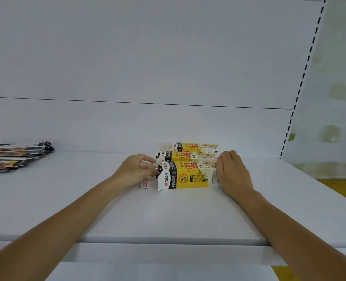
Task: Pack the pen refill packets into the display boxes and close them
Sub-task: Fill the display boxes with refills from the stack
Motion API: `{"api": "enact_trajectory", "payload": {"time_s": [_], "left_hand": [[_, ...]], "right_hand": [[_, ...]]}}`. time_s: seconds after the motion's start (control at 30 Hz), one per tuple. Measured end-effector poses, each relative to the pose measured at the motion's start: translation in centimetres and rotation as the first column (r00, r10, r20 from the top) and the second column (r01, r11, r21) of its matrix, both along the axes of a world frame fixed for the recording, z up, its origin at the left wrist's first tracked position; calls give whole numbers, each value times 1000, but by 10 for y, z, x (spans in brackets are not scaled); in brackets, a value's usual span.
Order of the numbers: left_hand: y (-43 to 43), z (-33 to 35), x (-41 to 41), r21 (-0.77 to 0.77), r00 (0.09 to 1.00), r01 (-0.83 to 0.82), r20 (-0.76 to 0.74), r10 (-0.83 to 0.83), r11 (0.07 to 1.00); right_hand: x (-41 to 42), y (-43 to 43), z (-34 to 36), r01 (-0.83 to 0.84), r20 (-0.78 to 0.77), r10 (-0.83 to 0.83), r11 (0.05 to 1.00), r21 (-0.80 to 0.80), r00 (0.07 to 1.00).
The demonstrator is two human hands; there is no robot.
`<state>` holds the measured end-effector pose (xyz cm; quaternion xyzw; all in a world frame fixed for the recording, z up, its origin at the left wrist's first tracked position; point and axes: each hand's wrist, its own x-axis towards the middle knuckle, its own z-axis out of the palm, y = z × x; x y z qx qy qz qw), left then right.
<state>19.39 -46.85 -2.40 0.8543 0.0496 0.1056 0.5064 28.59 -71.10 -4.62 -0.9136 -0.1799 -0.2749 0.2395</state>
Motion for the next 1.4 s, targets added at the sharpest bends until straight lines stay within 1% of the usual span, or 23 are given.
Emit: {"api": "enact_trajectory", "payload": {"time_s": [0.07,0.17,0.2,0.27,0.33,0.37,0.4,0.5,0.6,0.73,0.83,0.97,1.0,1.07,1.17,1.23,1.4], "left_hand": [[-10,1,5,-26,1000,-19,-8,19,999],[-21,3,14,51,1000,-26,-15,27,998],[-21,3,15,46,999,-13,-31,15,999],[-19,7,13,-19,998,-13,-65,12,1000],[-13,8,10,-149,998,-45,-60,37,988],[-11,8,9,-185,998,-52,-51,44,981],[-10,7,7,-184,998,-57,-42,50,981],[-8,-1,4,-89,998,-69,-19,68,994],[-12,-5,5,-59,997,-79,-5,79,995],[-18,-6,7,-78,997,-73,14,74,994],[-16,-5,5,-151,997,-58,34,64,987],[-13,-6,4,-143,997,-15,67,25,990],[-13,-7,4,-128,997,-15,74,25,992],[-14,-11,4,-51,992,-40,121,46,998],[-15,-15,6,142,971,-70,237,35,987],[-15,-15,7,259,971,-45,237,-18,965],[-14,-15,6,467,961,114,174,-218,877]], "right_hand": [[-1,0,0,-1,-7,1,1000,3,1000],[-1,-1,0,35,2,-35,999,-12,999],[-2,-2,0,49,-1,-49,999,3,999],[-2,-3,0,61,-8,-61,997,43,998],[-1,-3,-1,61,-6,-61,996,61,998],[-1,-3,-1,59,-3,-59,996,65,998],[-1,-3,-1,56,-5,-56,996,71,998],[-1,-3,-1,47,-5,-47,995,83,999],[-1,-3,-1,47,-2,-47,997,67,999],[-1,-3,-1,47,-13,-46,996,75,999],[0,-3,-1,47,-10,-46,997,68,999],[-1,-3,-1,44,-17,-42,996,71,999],[-1,-3,-1,44,-21,-43,996,75,999],[0,-3,-1,47,-21,-45,996,82,999],[0,-3,-2,47,-7,-46,996,81,999],[-1,-3,-2,48,-15,-47,995,89,999],[-6,-4,2,65,-12,-64,994,85,998]]}}
